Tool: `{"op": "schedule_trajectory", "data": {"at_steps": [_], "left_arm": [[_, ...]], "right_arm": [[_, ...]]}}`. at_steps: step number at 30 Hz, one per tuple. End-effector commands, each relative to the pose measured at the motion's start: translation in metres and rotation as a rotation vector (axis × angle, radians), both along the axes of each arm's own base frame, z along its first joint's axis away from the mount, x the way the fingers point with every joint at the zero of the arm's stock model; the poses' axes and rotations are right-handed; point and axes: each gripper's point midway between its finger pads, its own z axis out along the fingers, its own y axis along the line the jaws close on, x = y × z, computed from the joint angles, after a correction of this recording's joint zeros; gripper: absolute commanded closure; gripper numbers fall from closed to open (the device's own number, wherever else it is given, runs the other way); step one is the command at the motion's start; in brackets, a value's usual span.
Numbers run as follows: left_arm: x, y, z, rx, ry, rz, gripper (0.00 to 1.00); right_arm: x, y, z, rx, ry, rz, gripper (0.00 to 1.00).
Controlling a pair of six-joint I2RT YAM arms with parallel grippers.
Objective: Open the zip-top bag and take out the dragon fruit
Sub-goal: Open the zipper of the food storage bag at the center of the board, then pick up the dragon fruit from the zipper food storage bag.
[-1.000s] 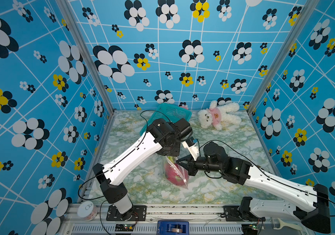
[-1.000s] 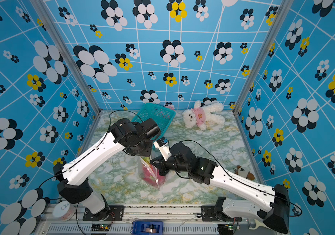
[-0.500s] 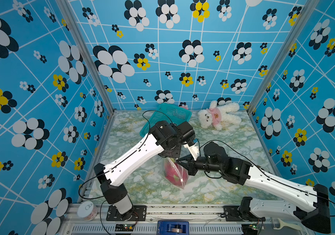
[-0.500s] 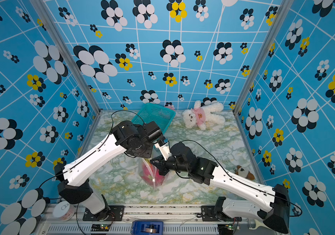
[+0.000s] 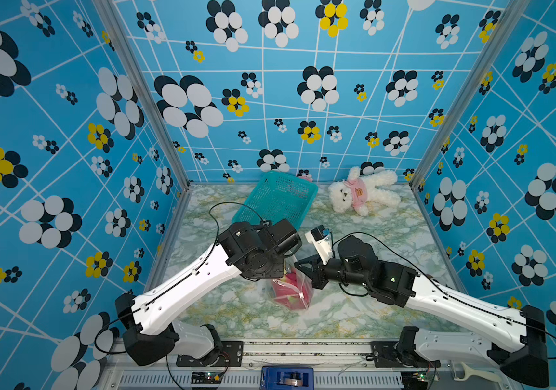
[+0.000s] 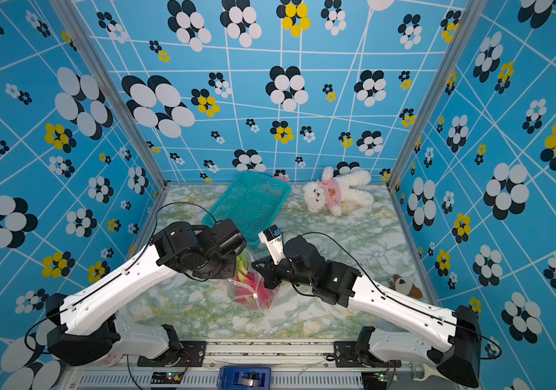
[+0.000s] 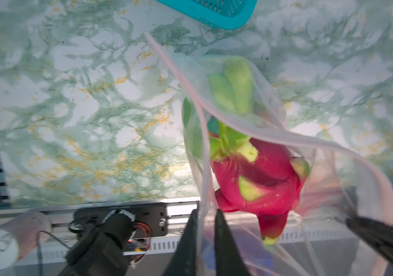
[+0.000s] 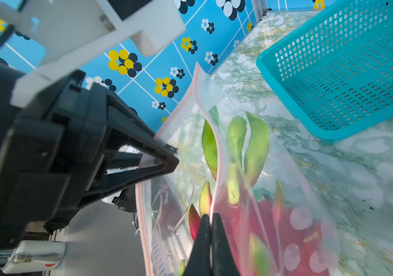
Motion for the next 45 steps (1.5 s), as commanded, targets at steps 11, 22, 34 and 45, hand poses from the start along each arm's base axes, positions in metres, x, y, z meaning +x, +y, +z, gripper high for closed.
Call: {"op": "schedule_trajectory", "data": {"at_steps": [11, 22, 34, 45], "left_arm": [[-0.022, 0.054, 0.084, -0.119, -0.159, 0.043, 1.00], [0.009, -0.023, 0.031, -0.165, -0.088, -0.071, 1.00], [0.039, -0.083, 0.013, -0.193, -0.048, -0.156, 1.00], [0.046, -0.096, 0.022, -0.195, -0.044, -0.181, 1.00]], "right_arm": [[0.007, 0.014, 0.029, 0.101, 0.044, -0.042, 1.00], [0.002, -0.002, -0.011, 0.019, 0.054, -0.044, 1.00], [0.005, -0.097, 0.007, -0.125, 0.028, -0.209, 0.54], [0.014, -0.050, -0.017, -0.128, 0.317, -0.132, 0.63]]}}
